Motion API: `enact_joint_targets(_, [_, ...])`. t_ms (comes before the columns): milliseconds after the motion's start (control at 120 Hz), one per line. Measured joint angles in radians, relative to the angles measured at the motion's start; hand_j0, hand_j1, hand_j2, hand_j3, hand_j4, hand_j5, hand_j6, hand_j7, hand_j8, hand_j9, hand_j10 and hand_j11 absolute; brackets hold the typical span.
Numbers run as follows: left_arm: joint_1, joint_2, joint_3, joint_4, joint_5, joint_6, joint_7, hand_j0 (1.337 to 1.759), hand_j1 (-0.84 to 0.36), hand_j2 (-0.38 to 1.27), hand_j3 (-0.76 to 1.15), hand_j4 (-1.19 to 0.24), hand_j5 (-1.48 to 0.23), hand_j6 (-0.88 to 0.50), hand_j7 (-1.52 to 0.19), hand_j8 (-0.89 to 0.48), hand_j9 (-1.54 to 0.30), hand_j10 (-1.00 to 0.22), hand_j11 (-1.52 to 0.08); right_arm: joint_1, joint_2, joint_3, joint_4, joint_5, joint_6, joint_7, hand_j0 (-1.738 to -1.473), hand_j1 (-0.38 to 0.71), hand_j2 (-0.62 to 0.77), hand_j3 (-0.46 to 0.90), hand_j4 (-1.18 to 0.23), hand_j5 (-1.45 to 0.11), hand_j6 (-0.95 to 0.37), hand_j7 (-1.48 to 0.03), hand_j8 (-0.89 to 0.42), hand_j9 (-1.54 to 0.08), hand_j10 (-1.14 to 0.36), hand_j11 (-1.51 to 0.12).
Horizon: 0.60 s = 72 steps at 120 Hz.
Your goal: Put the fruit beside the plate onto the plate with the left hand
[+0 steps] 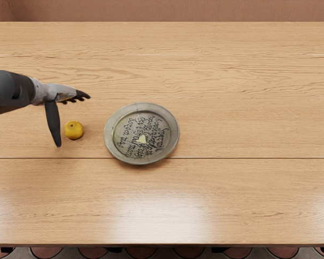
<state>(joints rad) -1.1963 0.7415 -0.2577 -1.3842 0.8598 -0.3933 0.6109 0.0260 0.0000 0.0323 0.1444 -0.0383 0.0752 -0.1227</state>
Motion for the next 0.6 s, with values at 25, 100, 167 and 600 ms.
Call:
enact_joint_targets(25, [0.0, -0.009, 0.0, 0.0, 0.005, 0.018, 0.0, 1.658, 0.32, 0.01, 0.0, -0.03, -0.03, -0.03, -0.03, -0.03, -0.03, -0.03, -0.03, 0.0, 0.0, 0.0, 0.0, 0.0, 0.0, 0.0, -1.658, -0.35, 0.0, 0.0, 0.0, 0.0, 0.0, 0.0, 0.0, 0.0, 0.0, 0.0])
enact_joint_targets(100, [0.016, -0.04, 0.002, 0.0, 0.02, 0.052, 0.0, 1.658, 0.32, 0.01, 0.0, -0.03, -0.03, -0.03, -0.03, -0.03, -0.03, -0.03, -0.03, 0.0, 0.0, 0.0, 0.0, 0.0, 0.0, 0.0, -1.658, -0.35, 0.0, 0.0, 0.0, 0.0, 0.0, 0.0, 0.0, 0.0, 0.0, 0.0])
enact_joint_targets(167, [0.038, -0.054, 0.003, 0.001, 0.034, 0.07, 0.0, 1.658, 0.32, 0.01, 0.0, -0.03, -0.03, -0.03, -0.03, -0.03, -0.03, -0.03, -0.03, 0.0, 0.0, 0.0, 0.0, 0.0, 0.0, 0.0, -1.658, -0.35, 0.0, 0.0, 0.0, 0.0, 0.0, 0.0, 0.0, 0.0, 0.0, 0.0])
enact_joint_targets(600, [0.122, -0.105, 0.011, 0.01, 0.144, 0.323, 0.0, 1.658, 0.32, 0.01, 0.0, -0.03, -0.03, -0.03, -0.03, -0.03, -0.03, -0.03, -0.03, 0.0, 0.0, 0.0, 0.001, 0.0, 0.0, 0.0, -1.658, -0.35, 0.0, 0.0, 0.0, 0.0, 0.0, 0.0, 0.0, 0.0, 0.0, 0.0])
